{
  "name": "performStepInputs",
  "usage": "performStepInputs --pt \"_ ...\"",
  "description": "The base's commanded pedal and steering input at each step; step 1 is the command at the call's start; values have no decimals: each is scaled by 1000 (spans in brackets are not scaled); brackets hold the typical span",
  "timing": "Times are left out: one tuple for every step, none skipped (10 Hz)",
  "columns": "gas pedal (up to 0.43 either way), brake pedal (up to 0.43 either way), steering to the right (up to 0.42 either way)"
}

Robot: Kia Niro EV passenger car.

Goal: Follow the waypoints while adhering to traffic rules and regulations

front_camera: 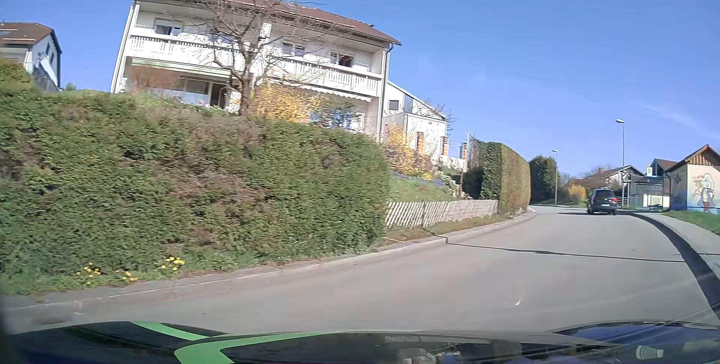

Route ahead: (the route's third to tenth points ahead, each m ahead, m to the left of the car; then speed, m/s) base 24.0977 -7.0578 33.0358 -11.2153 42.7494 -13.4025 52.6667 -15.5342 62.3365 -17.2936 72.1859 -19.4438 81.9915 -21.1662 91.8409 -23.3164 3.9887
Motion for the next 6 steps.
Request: performStepInputs --pt "390 0 531" --pt "390 0 520" --pt "390 0 504" --pt "421 0 488" --pt "449 0 464" --pt "449 0 435"
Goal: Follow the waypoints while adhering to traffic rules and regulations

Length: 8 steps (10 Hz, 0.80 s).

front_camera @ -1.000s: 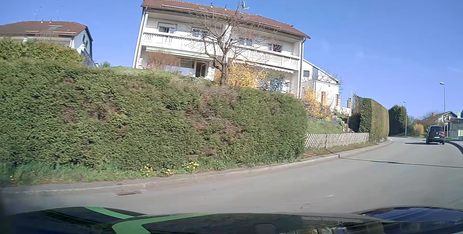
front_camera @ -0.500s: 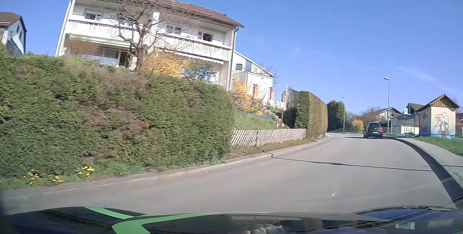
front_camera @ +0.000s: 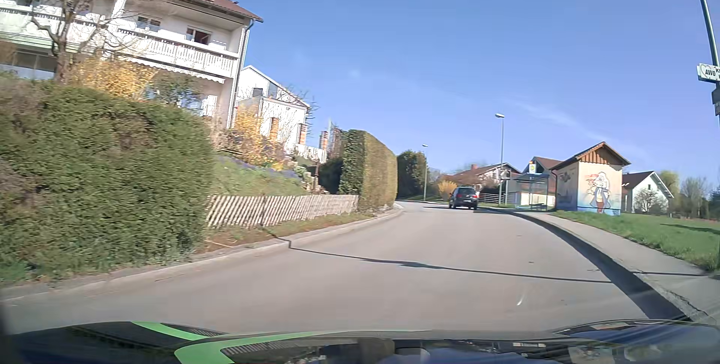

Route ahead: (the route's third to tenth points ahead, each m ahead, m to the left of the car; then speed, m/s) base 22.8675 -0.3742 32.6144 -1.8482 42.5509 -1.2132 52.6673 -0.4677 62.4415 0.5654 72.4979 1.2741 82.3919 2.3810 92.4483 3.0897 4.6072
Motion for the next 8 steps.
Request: performStepInputs --pt "449 0 406" --pt "449 0 367" --pt "461 0 327" --pt "480 0 268" --pt "488 0 206" --pt "531 0 146" --pt "539 0 110" --pt "539 0 68"
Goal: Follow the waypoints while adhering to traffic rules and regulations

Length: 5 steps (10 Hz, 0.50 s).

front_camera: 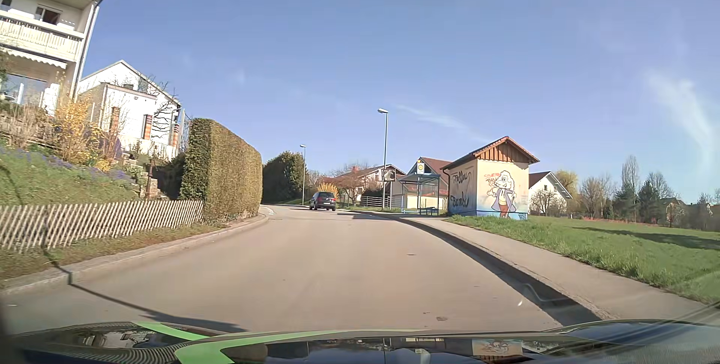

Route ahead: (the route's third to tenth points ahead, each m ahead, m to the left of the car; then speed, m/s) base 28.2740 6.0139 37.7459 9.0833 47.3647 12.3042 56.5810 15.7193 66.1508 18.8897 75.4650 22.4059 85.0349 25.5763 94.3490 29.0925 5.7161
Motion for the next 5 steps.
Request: performStepInputs --pt "539 0 40" --pt "539 0 22" --pt "539 0 10" --pt "539 0 0" --pt "539 0 -1"
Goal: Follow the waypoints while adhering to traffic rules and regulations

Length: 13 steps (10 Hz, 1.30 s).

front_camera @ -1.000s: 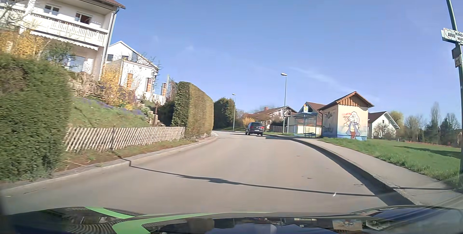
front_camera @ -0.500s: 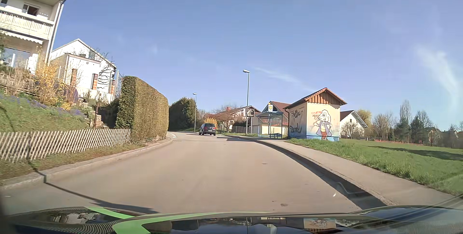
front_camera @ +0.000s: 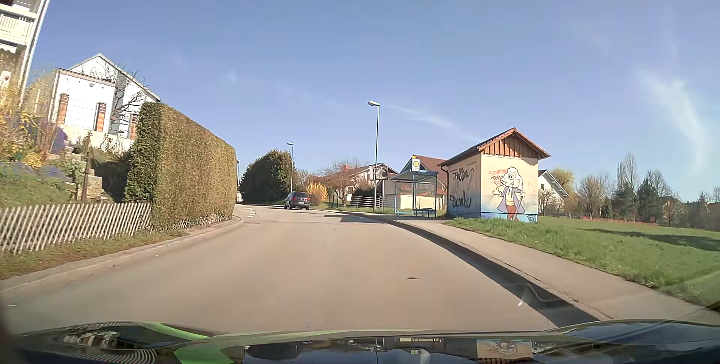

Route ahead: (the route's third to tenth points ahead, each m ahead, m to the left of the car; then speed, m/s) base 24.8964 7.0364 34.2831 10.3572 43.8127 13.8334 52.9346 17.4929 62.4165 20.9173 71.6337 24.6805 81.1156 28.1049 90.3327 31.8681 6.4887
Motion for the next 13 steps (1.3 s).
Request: performStepInputs --pt "539 0 -1" --pt "539 0 -2" --pt "539 0 -2" --pt "539 0 -4" --pt "539 0 -5" --pt "539 0 -8" --pt "539 0 -12" --pt "539 0 -17" --pt "531 0 -20" --pt "531 0 -24" --pt "520 0 -26" --pt "488 0 -26" --pt "480 0 -27"
